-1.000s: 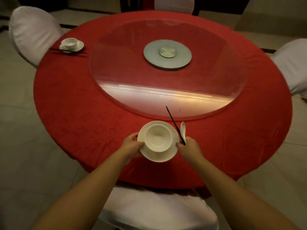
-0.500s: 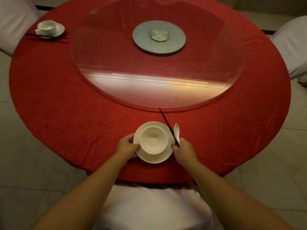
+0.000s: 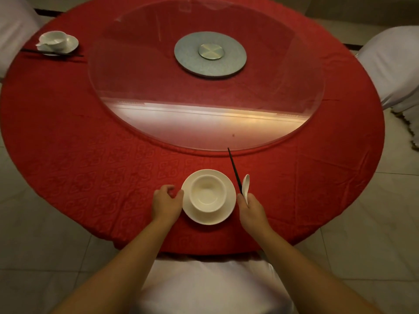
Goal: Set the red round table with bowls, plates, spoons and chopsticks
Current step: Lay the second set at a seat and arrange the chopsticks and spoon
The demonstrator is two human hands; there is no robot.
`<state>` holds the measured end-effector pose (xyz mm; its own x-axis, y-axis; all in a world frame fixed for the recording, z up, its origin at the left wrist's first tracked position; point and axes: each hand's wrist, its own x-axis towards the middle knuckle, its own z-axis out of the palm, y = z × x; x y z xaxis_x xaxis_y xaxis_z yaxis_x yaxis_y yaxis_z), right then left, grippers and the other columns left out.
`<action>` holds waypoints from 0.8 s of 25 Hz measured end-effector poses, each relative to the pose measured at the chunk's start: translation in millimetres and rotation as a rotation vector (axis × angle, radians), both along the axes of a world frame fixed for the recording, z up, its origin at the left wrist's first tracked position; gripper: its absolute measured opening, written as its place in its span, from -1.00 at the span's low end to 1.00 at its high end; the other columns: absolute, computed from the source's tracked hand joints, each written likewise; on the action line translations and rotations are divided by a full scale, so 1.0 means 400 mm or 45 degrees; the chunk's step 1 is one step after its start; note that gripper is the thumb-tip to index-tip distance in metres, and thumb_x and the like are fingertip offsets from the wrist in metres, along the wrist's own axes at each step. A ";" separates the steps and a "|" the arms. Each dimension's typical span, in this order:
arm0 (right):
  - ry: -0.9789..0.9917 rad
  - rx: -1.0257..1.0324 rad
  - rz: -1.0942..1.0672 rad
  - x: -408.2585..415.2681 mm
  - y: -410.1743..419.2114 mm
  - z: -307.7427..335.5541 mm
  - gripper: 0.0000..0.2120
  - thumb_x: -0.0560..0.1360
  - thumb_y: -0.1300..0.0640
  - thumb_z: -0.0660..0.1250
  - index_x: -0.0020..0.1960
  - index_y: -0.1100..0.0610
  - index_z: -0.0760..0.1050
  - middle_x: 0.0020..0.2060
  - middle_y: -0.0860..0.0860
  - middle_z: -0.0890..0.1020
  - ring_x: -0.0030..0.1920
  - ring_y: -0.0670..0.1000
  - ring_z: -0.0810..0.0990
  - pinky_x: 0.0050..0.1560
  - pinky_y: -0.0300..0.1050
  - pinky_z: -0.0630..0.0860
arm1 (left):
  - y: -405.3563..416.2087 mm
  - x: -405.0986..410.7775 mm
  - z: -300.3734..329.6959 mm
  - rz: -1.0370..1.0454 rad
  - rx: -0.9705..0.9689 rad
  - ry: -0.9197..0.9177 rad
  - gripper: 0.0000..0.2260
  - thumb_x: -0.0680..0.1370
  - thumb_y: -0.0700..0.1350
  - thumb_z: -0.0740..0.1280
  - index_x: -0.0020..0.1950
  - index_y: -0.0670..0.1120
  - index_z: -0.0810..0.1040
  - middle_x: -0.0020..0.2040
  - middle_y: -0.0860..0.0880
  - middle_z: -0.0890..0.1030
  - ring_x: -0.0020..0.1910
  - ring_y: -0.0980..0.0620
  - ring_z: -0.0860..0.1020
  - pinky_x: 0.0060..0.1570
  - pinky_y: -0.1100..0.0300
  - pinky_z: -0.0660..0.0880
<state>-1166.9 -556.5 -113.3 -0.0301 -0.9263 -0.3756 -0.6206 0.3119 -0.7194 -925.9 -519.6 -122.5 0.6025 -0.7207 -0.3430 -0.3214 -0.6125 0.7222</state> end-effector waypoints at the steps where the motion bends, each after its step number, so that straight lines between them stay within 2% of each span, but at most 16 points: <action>1: -0.043 0.000 -0.026 0.001 0.002 0.006 -0.72 0.65 -0.04 0.18 -0.20 0.04 0.40 -0.31 -0.05 0.53 -0.27 -0.02 0.51 -0.32 -0.07 0.38 | 0.011 -0.008 0.014 0.040 -0.063 -0.039 -0.73 0.52 -0.04 0.43 0.19 -0.09 0.59 0.09 -0.09 0.53 0.00 -0.06 0.54 -0.01 0.13 0.43; 4: -0.257 0.095 -0.120 0.010 0.009 0.031 -0.73 0.65 -0.02 0.19 -0.17 0.08 0.44 -0.37 -0.03 0.56 -0.32 -0.02 0.53 -0.27 -0.11 0.43 | 0.058 -0.071 0.068 -0.140 -0.304 -0.206 -0.86 0.53 -0.07 0.42 0.07 -0.01 0.57 0.00 0.02 0.49 -0.04 0.03 0.48 -0.06 0.19 0.42; 6: -0.432 0.191 -0.160 0.021 0.013 0.053 -0.73 0.67 -0.01 0.17 -0.06 0.12 0.50 -0.38 0.00 0.66 -0.31 -0.05 0.64 -0.19 -0.18 0.46 | 0.075 -0.124 0.100 -0.322 -0.338 -0.124 -0.94 0.52 -0.09 0.42 -0.05 0.04 0.58 -0.11 0.08 0.52 -0.13 0.11 0.50 -0.16 0.32 0.39; 8: -0.547 0.269 -0.194 0.032 0.013 0.074 -0.71 0.68 -0.04 0.14 0.04 0.15 0.50 -0.25 0.02 0.75 -0.13 -0.08 0.71 -0.06 -0.17 0.47 | 0.084 -0.175 0.123 -0.476 -0.127 0.161 -0.98 0.54 -0.02 0.40 -0.08 0.07 0.61 -0.17 0.11 0.62 -0.19 0.17 0.57 -0.24 0.37 0.44; 10: -0.685 0.350 -0.236 0.039 0.012 0.089 -0.68 0.68 -0.07 0.13 0.09 0.18 0.46 -0.14 0.03 0.77 0.01 -0.04 0.70 -0.01 -0.11 0.50 | 0.095 -0.216 0.131 -0.635 0.098 0.433 -0.87 0.56 0.07 0.36 -0.02 0.07 0.68 -0.14 0.08 0.71 -0.14 0.11 0.66 -0.13 0.23 0.59; 12: -0.801 0.422 -0.260 0.042 0.015 0.096 -0.67 0.68 -0.10 0.11 0.14 0.17 0.42 -0.05 0.01 0.77 0.10 -0.06 0.67 0.05 0.02 0.54 | 0.107 -0.245 0.127 -0.708 0.190 0.699 -0.81 0.55 0.10 0.37 0.01 0.06 0.72 -0.10 0.05 0.75 -0.09 0.03 0.71 0.00 0.09 0.67; 14: -0.848 0.451 -0.266 0.040 0.020 0.097 -0.67 0.68 -0.11 0.11 0.15 0.16 0.40 -0.01 -0.01 0.76 0.13 -0.08 0.66 0.08 0.06 0.54 | 0.116 -0.260 0.121 -0.626 0.209 0.972 -0.85 0.55 0.02 0.41 0.01 0.02 0.74 -0.06 0.02 0.76 -0.05 0.00 0.73 0.01 0.04 0.69; 17: -0.843 0.472 -0.233 0.033 0.030 0.089 -0.66 0.67 -0.13 0.10 0.13 0.13 0.44 0.01 0.00 0.76 0.16 -0.03 0.64 0.17 0.08 0.51 | 0.118 -0.269 0.102 -0.468 0.247 1.223 -0.90 0.57 -0.16 0.43 -0.02 -0.12 0.75 -0.03 -0.06 0.76 -0.01 -0.03 0.74 -0.01 0.07 0.68; 20: -0.733 0.477 -0.171 0.019 0.046 0.086 -0.62 0.66 -0.19 0.10 0.18 0.03 0.55 -0.01 0.00 0.75 0.09 0.04 0.68 0.00 0.00 0.60 | 0.116 -0.268 0.092 -0.370 0.325 1.425 -0.87 0.58 -0.26 0.39 0.00 -0.23 0.74 0.02 -0.14 0.75 0.03 -0.06 0.73 -0.05 0.16 0.66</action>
<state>-1159.3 -538.3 -78.9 0.1641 -0.7336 -0.6594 -0.1118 0.6504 -0.7514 -1033.1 -473.3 -85.7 -0.2998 -0.6154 -0.7290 0.2611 -0.7879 0.5577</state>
